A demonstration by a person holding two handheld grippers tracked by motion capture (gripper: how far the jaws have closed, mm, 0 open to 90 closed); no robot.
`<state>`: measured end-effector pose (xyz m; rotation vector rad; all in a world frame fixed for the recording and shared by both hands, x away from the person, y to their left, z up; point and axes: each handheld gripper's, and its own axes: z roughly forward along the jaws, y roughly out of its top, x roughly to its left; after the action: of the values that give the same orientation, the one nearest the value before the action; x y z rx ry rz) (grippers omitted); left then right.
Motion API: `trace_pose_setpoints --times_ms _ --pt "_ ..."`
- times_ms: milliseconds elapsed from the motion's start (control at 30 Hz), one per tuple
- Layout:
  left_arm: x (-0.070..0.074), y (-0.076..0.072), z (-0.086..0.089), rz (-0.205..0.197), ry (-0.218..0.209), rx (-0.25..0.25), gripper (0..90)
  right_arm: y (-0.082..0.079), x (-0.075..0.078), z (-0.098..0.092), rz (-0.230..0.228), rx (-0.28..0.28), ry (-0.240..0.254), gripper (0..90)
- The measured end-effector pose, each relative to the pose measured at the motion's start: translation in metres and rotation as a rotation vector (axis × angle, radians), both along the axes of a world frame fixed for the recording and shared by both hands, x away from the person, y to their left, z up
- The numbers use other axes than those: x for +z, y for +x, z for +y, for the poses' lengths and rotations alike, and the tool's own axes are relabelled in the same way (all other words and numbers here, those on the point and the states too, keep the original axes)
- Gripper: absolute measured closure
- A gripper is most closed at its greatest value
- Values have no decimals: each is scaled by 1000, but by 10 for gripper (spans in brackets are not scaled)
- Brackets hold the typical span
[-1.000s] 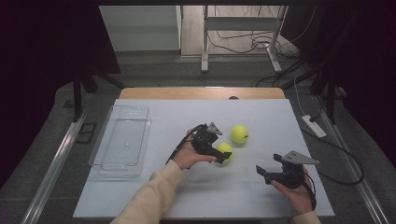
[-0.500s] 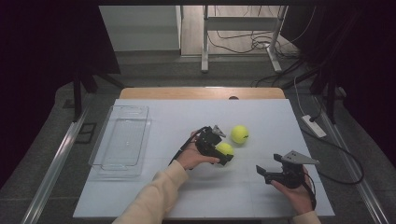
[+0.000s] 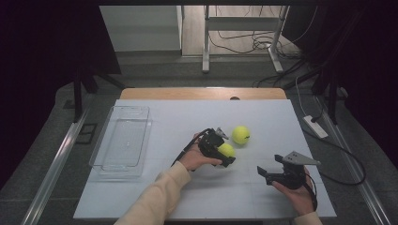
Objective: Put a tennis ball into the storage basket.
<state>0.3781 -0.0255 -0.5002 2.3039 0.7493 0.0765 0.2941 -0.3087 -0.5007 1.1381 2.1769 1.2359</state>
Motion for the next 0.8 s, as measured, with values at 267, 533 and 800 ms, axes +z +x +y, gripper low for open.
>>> trace_pose_setpoints --times_ms 267,533,800 --pt "-3 1 -1 6 9 -3 158 0 -1 -1 -1 0 3 107" --pt "-3 0 0 3 13 13 268 0 -1 -1 -2 -2 1 107" --pt "0 0 4 -9 -2 20 272 0 0 -2 -1 -5 2 107"
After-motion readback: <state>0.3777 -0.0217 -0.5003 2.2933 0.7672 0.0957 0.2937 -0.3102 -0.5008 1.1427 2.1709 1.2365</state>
